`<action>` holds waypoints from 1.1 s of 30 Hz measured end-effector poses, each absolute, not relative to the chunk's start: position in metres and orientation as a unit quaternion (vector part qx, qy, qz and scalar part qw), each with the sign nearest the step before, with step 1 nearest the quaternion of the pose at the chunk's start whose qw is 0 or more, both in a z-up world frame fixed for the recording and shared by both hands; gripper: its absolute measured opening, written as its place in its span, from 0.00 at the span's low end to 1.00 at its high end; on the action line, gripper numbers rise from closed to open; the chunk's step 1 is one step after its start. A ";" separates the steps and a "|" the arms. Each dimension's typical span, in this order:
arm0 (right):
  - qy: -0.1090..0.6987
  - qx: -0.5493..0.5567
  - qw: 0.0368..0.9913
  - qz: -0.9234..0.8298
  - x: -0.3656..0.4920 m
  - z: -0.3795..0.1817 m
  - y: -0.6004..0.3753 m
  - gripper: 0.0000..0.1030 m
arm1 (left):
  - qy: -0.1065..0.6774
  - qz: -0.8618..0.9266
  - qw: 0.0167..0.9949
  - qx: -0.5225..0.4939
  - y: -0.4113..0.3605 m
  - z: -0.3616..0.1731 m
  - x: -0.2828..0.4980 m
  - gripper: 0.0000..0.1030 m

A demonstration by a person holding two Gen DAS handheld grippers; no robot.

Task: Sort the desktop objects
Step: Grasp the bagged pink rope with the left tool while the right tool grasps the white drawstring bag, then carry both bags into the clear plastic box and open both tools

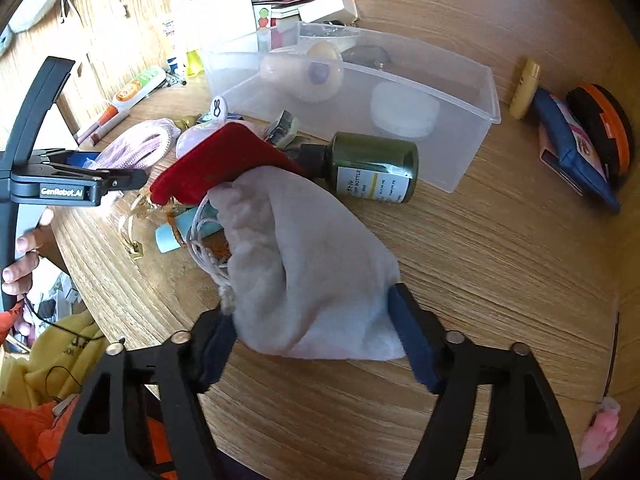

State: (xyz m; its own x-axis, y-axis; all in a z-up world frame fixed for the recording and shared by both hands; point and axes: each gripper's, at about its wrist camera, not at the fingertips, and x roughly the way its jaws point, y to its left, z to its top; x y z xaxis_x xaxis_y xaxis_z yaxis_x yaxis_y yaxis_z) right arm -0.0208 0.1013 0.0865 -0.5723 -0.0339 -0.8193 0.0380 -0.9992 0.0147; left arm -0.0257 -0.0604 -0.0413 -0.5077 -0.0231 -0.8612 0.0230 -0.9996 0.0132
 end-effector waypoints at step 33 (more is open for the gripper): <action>-0.112 0.416 0.024 -0.902 -0.014 0.137 0.157 0.23 | 0.028 -0.875 -0.027 0.482 -0.092 -0.007 -0.013 0.90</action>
State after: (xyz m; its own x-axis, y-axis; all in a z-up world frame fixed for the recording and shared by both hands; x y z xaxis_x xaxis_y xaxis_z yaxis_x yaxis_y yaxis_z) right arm -0.0137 0.1571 0.1369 -0.6524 -0.1366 -0.7455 -0.0499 -0.9738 0.2221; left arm -0.0127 -0.0921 -0.0072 -0.5338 0.0738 -0.8424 -0.0194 -0.9970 -0.0751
